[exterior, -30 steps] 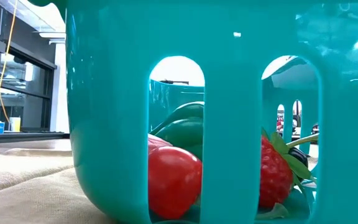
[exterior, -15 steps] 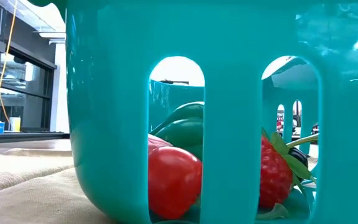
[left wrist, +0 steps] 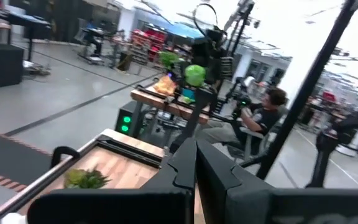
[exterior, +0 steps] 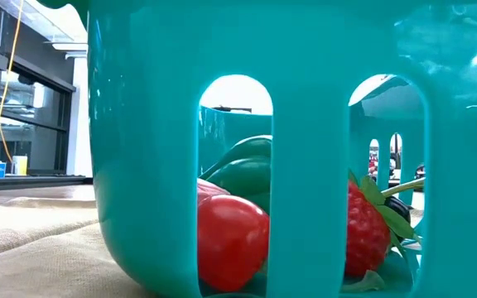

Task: Pick and placing Produce into tupperware
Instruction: Put the green cabbage into the blue bin

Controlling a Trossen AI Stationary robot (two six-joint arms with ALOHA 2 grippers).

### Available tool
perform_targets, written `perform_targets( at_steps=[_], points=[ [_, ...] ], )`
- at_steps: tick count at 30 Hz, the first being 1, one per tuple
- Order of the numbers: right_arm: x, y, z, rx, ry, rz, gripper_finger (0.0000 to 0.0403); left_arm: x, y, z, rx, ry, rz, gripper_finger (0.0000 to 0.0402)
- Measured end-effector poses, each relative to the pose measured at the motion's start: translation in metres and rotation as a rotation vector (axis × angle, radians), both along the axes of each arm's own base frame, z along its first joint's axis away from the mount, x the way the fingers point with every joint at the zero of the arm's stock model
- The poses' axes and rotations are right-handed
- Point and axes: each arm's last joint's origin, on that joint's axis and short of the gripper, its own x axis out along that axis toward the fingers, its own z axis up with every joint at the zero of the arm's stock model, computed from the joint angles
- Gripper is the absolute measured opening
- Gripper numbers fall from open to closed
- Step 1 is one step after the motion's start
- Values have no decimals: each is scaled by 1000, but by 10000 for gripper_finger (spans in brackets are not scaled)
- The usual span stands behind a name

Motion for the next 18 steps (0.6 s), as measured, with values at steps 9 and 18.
perform_targets(
  at_steps=[9, 18],
  points=[
    [-10, 4, -41, 115, -143, 59, 216, -3, 2, 0, -2, -5, 49, 1],
    [13, 7, -86, 180, -238, 167, 216, 1, 2, -10, -44, 11, 89, 1]
  ],
)
